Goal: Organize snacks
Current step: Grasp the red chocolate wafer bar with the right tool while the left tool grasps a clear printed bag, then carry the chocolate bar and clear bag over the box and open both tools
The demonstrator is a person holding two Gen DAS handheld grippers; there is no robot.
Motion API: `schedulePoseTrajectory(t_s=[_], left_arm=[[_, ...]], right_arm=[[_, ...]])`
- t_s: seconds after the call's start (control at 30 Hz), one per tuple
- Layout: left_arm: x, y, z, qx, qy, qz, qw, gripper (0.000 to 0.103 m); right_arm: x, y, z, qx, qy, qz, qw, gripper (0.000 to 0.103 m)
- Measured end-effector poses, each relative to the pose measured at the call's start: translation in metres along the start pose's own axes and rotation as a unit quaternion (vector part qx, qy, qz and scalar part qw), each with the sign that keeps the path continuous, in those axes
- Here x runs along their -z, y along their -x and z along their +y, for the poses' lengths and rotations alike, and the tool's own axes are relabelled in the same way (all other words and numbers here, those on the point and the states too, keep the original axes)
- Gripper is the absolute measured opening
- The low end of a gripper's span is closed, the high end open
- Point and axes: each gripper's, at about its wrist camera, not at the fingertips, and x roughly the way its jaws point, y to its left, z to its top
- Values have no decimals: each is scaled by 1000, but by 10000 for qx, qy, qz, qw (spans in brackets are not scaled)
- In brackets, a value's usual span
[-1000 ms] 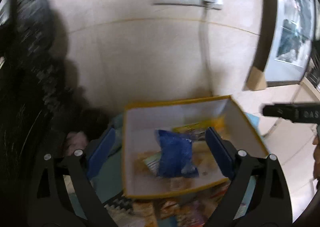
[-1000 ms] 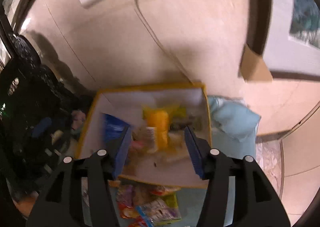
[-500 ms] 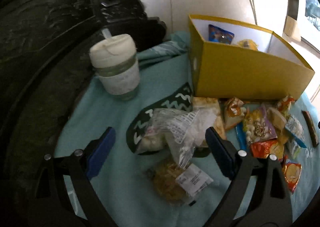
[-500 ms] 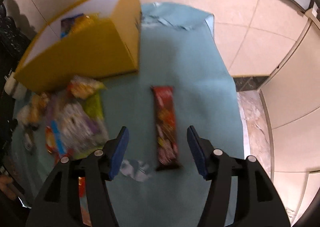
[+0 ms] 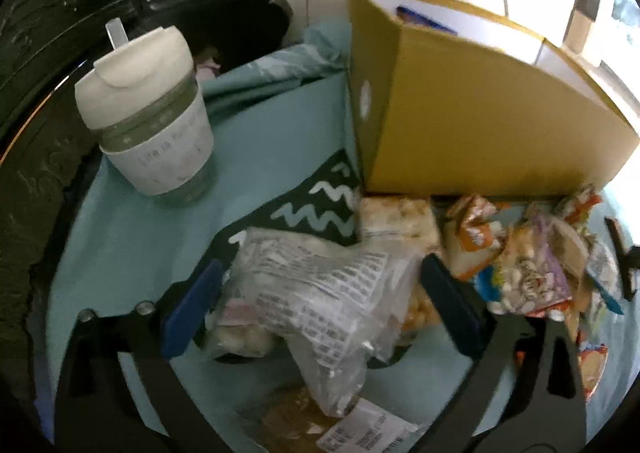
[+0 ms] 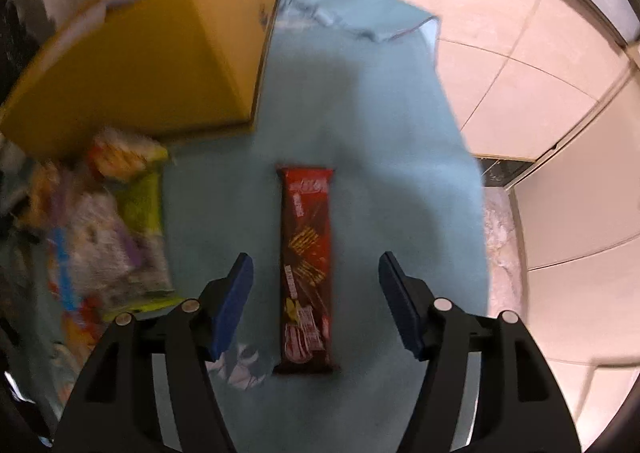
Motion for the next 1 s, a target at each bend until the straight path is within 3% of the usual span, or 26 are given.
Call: schedulePoseTrajectory(t_s=[0.03,0.07,0.13,0.33,0.53,0.77,1.0], left_arm=[[2,4,-3,58,-82,-44,9999,71],[3,8,-8,25,-226,-99,9997,56],[6,15,-11,225,-232,-85,9994,48],[25,54,-11,687,240,-390,9966,47],[30,99,-36,1040,8,-670,9923,47],[15,149,-71,1004,-389,-965,9895,48],[6,191,-82,1053,-486,-1258,9853,48]], right_arm=[[-1,2,11,-34,227,9,9997,52],[-2,4,18,-107,349,73,9993,26],[2,9,32,-282,533,159,9981,24],[30,37,38,-963,148,35,9952,24],[53,74,41,-1269,54,-134,9918,24],[33,125,39,-1634,-101,-668,9842,24],[25,192,46,-1883,22,-1345,9729,24]])
